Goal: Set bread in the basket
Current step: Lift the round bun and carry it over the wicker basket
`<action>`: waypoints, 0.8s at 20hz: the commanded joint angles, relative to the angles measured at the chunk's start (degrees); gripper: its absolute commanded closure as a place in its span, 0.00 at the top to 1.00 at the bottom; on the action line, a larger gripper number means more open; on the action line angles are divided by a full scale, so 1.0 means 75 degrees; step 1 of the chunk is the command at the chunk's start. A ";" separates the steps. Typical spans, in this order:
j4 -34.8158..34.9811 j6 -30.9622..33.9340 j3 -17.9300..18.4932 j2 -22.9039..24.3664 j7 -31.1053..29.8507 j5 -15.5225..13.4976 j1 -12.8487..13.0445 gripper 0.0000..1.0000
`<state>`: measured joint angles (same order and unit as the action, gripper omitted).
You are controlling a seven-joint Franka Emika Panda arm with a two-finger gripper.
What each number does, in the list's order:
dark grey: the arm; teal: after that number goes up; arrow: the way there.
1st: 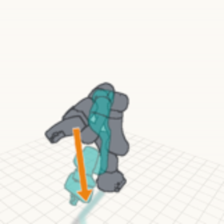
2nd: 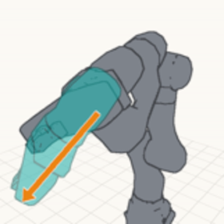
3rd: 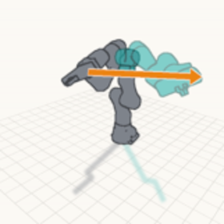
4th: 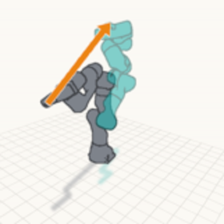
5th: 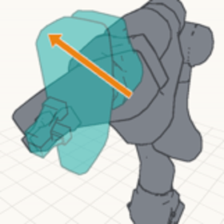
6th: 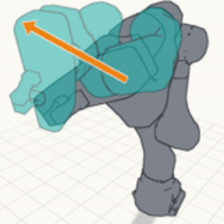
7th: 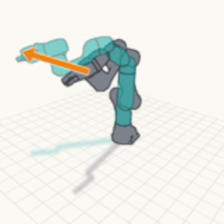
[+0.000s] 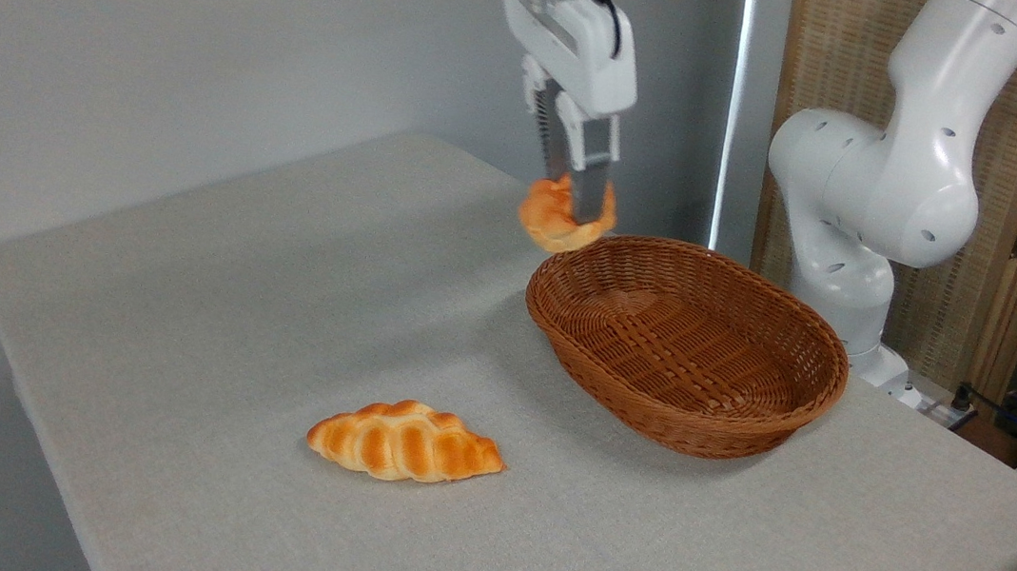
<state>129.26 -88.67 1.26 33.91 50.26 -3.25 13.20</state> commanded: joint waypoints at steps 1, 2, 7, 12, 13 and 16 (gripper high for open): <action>0.0787 0.0360 0.0031 0.0119 0.0119 -0.0048 0.0337 0.60; 0.0940 0.0373 0.0031 0.0119 0.0119 -0.0036 0.0373 0.61; 0.1281 0.0279 -0.0004 -0.0255 0.0119 0.0257 0.0526 0.82; 0.1410 0.0104 -0.0039 -0.0666 0.0119 0.0269 0.0526 0.93; 0.1434 0.0080 -0.0039 -0.0678 0.0119 0.0269 0.0514 0.96; 0.1434 0.0010 -0.0039 -0.0678 0.0119 0.0280 0.0525 1.00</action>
<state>139.69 -87.29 0.88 28.23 50.48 -2.01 16.79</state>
